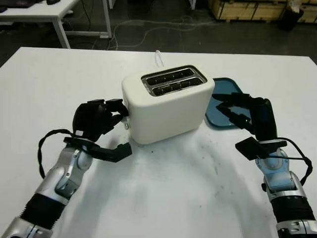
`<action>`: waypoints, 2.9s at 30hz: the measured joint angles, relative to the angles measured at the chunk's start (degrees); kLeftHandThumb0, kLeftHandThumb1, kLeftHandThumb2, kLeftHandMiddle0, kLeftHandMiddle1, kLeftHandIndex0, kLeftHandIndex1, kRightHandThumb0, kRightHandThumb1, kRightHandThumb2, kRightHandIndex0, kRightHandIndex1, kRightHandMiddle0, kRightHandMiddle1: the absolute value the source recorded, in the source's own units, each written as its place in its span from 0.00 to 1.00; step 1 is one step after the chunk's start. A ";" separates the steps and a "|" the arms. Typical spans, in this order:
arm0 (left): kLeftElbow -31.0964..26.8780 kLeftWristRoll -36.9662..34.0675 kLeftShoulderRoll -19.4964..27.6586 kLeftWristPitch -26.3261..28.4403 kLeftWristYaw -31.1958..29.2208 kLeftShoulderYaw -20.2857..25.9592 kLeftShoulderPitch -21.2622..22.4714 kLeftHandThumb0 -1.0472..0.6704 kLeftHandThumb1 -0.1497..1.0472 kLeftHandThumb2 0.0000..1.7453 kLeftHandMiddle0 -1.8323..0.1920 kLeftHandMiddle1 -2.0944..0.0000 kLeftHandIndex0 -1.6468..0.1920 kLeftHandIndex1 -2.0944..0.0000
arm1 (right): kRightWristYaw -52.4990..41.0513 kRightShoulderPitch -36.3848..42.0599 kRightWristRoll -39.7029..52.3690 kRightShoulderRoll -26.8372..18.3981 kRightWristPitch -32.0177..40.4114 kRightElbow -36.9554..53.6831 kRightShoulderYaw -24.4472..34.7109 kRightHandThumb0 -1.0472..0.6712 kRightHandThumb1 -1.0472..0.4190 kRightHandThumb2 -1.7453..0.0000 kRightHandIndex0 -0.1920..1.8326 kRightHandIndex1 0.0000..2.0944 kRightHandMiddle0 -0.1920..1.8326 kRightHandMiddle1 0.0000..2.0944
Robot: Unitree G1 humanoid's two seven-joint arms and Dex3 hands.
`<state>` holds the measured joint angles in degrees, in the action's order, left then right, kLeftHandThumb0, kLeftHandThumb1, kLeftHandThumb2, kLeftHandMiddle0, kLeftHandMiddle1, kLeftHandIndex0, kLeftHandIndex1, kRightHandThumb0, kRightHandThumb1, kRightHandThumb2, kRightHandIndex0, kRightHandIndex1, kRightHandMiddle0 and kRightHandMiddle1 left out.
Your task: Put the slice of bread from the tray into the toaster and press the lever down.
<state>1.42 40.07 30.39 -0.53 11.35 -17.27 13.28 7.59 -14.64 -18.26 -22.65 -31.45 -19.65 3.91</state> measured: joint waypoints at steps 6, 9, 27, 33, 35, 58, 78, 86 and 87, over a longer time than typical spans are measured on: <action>-1.45 0.22 1.24 -0.55 -0.83 0.29 -0.60 0.45 0.88 0.01 0.46 0.43 0.34 0.83 | -0.23 0.06 0.17 0.00 0.00 -0.01 -0.01 0.50 0.09 0.98 0.56 0.31 0.62 0.00; -1.79 1.00 1.55 -1.14 -0.83 0.84 -0.61 0.45 0.88 0.00 0.45 0.46 0.33 0.84 | -0.23 0.06 0.17 0.02 0.00 -0.08 -0.05 0.51 0.09 0.99 0.56 0.30 0.62 0.00; -6.09 4.40 7.24 -3.29 -4.97 9.31 -0.49 0.41 0.85 0.00 0.43 0.48 0.28 0.87 | -0.14 -0.03 0.14 0.33 -0.37 -0.85 -0.61 0.51 0.09 0.98 0.56 0.29 0.61 0.00; -8.11 4.82 10.81 -3.97 -5.36 13.85 -0.02 0.40 0.84 0.00 0.42 0.47 0.28 0.87 | -0.18 -0.48 0.15 -0.15 -0.39 -0.85 -0.40 0.51 0.09 0.97 0.56 0.28 0.60 0.00; -8.11 4.82 11.47 -4.31 -5.51 14.79 0.48 0.38 0.84 0.00 0.43 0.47 0.28 0.87 | -0.22 -0.62 0.16 -0.43 -0.41 -0.88 -0.32 0.52 0.09 0.98 0.56 0.28 0.61 0.00; 2.87 -10.08 16.77 -14.29 -21.11 17.90 11.37 0.27 0.85 0.02 0.55 0.52 0.36 0.94 | -27.35 -19.27 1.50 -23.35 10.88 -1.54 -0.31 0.30 0.18 1.00 0.54 0.04 0.52 0.00; -10.03 -5.56 12.41 -0.34 -19.54 20.44 8.61 0.22 0.88 0.00 0.45 0.69 0.32 0.98 | -28.26 -22.43 -0.51 -21.13 11.31 -6.22 -4.56 0.31 0.17 1.00 0.55 0.01 0.51 0.00; -10.69 -5.67 9.72 -0.05 -19.40 20.91 3.99 0.24 0.89 0.00 0.50 0.64 0.33 0.99 | -27.79 -18.78 -0.67 -19.89 13.97 -2.04 -4.66 0.32 0.14 0.99 0.52 0.00 0.48 0.00; -10.59 -5.67 9.71 -0.07 -19.27 20.97 3.99 0.24 0.89 0.00 0.50 0.64 0.33 0.99 | -27.82 -18.58 -0.77 -19.89 14.24 -1.32 -4.71 0.32 0.14 0.99 0.52 0.00 0.48 0.00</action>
<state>-9.17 34.40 40.10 -0.60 -7.92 3.70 17.27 -20.23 -33.21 -19.03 -42.54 -17.20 -20.97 -0.80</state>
